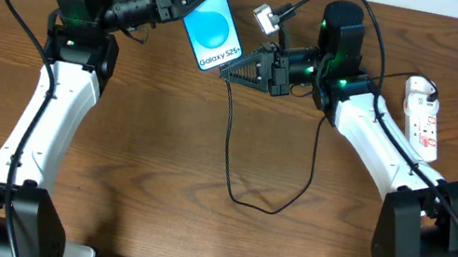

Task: Plug charger to phone and switch on socket

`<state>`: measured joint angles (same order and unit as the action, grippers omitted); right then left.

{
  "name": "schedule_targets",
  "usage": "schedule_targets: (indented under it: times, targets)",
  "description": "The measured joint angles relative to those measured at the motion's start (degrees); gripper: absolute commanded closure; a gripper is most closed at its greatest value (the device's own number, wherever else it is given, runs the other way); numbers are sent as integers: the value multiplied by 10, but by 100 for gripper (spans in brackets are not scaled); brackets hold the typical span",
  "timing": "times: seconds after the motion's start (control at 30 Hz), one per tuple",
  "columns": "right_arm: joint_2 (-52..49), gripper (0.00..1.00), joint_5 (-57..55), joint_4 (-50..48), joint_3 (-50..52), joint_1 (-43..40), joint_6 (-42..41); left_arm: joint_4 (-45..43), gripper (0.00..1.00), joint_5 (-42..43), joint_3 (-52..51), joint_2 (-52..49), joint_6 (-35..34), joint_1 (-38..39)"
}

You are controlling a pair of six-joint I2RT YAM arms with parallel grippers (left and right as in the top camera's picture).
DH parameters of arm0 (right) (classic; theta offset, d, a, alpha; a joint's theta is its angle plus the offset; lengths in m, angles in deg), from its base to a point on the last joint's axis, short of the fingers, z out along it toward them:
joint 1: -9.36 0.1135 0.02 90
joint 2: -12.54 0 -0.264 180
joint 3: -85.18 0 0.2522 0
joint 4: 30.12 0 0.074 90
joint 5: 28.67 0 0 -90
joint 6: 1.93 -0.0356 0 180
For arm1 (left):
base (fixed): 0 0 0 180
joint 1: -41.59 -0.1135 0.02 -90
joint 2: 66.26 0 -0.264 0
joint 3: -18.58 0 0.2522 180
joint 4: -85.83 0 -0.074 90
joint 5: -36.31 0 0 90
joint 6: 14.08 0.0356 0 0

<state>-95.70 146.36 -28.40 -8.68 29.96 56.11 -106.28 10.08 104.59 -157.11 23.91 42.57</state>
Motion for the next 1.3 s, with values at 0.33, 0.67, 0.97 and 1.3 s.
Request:
schedule_targets:
  times: [0.33,0.67,0.97,1.3]
  targets:
    - [0,99,-16,-10,0,0,-24,-1,93,-7,0,0,11,0]
    - [0,65,-22,-9,0,1,-29,-1,93,-9,0,0,12,0]
    - [0,40,-51,-15,0,1,-34,5,93,31,0,0,8,9]
    - [0,18,-47,-50,0,-5,-36,6,93,56,0,0,6,-8]
